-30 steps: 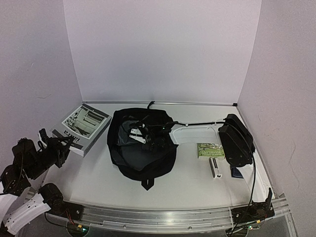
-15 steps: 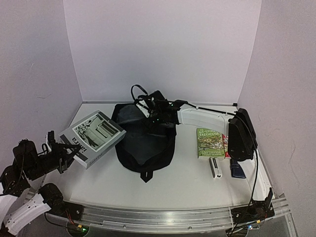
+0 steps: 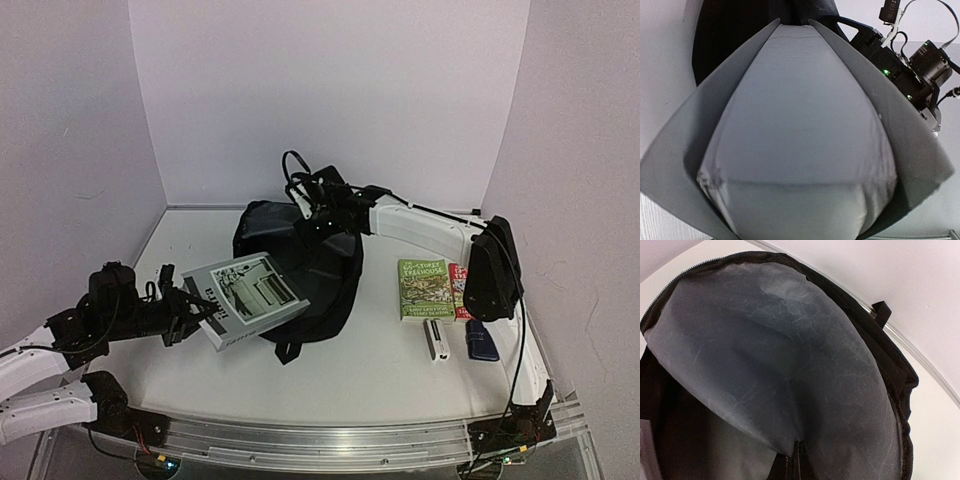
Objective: Pack the student bag
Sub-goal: Place the book in the student bag.
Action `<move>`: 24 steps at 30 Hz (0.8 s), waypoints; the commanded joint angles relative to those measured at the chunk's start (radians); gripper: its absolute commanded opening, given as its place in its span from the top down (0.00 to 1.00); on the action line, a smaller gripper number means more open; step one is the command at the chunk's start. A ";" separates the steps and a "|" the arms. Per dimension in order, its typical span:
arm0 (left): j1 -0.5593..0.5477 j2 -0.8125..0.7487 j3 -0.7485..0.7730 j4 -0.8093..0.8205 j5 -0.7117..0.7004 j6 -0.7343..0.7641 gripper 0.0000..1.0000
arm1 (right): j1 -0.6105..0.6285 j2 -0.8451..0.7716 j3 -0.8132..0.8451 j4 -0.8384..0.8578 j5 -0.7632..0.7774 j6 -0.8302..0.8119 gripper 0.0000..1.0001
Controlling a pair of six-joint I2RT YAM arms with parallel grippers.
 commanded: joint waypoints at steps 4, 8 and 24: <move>-0.002 0.156 -0.048 0.394 -0.071 -0.091 1.00 | 0.055 -0.080 0.028 0.029 -0.034 0.063 1.00; 0.000 0.139 -0.086 0.475 -0.178 -0.120 1.00 | 0.080 -0.102 0.016 0.025 -0.033 0.062 1.00; -0.003 0.612 -0.063 0.988 -0.294 -0.181 1.00 | 0.112 -0.113 0.068 0.014 -0.090 0.020 1.00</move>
